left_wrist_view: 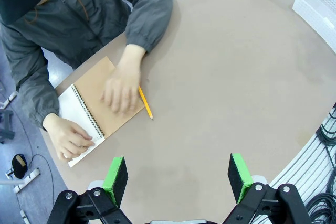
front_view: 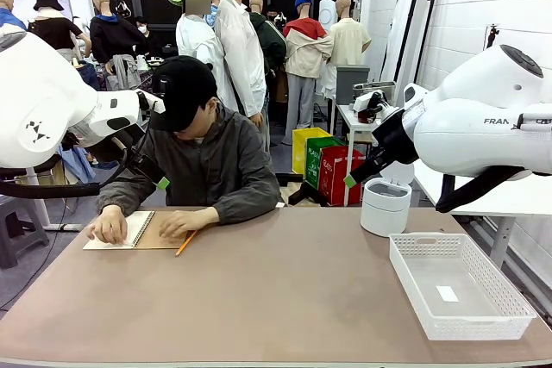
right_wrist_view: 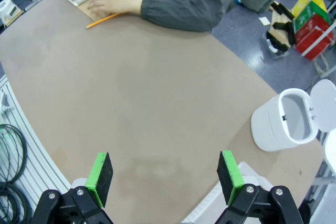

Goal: Sort the paper based on its condition.
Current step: If a person hands you a paper, place it in the Organizing basket , and if it's crumpled, put it in the Trash can.

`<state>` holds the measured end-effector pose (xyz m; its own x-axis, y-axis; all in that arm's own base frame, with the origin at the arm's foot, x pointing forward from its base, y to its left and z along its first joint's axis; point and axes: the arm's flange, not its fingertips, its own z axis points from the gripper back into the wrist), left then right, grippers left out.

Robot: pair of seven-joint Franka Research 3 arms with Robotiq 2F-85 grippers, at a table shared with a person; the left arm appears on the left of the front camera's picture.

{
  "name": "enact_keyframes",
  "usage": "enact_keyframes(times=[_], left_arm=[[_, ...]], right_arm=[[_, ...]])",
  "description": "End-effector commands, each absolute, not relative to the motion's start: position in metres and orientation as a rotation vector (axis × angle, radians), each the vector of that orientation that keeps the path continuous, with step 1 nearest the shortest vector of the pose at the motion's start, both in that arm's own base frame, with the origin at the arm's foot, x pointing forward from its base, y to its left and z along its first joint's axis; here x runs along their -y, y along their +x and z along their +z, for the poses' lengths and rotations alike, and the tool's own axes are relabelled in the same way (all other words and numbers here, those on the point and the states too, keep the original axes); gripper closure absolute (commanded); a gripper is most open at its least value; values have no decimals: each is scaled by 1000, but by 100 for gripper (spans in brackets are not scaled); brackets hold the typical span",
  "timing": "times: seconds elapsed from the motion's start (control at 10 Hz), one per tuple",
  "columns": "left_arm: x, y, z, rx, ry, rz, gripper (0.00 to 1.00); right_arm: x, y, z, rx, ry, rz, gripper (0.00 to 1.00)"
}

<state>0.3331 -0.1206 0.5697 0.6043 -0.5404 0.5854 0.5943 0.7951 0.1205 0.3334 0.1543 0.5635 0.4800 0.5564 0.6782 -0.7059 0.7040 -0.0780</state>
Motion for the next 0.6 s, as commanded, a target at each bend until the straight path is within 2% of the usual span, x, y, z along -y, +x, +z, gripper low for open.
enact_keyframes(times=[0.0, 0.5], left_arm=[[120, 333, 570, 645, -85, -657, 0], [120, 333, 570, 645, -85, -657, 0]], right_arm=[[-154, 334, 564, 738, 229, 779, 0], [-154, 334, 564, 738, 229, 779, 0]])
